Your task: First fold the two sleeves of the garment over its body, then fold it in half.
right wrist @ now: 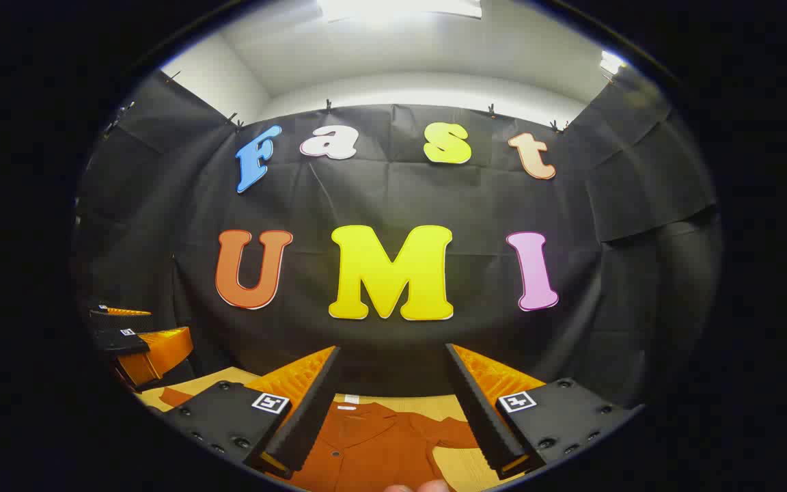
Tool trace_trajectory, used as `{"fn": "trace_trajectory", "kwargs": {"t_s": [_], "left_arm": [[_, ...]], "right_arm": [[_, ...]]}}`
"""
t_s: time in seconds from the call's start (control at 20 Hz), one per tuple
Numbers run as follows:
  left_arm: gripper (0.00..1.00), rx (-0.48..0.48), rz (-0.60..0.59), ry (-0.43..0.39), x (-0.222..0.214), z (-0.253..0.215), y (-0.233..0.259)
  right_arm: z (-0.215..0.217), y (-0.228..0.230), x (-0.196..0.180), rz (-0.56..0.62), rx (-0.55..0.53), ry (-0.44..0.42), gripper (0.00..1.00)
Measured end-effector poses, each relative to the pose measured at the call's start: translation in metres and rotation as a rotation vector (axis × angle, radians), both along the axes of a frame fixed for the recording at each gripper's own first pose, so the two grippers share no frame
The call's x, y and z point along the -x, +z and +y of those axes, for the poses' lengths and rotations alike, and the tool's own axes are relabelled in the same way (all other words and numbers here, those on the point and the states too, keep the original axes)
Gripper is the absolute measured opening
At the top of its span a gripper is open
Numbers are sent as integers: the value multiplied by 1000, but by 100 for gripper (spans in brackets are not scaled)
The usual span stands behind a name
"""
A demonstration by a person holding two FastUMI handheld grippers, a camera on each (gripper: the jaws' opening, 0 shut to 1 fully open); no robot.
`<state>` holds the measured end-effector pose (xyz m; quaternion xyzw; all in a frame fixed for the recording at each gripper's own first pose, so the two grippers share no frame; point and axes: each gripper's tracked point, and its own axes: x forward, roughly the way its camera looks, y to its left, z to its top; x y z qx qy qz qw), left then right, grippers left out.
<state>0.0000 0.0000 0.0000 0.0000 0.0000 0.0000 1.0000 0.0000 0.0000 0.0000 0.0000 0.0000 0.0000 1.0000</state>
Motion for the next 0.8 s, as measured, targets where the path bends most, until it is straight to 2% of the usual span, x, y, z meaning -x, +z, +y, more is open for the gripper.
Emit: {"fn": "trace_trajectory", "kwargs": {"t_s": [0.8], "left_arm": [[96,-16,8,-36,-6,-31,-8]], "right_arm": [[-25,-4,-7,31,-22,-21,95]]}}
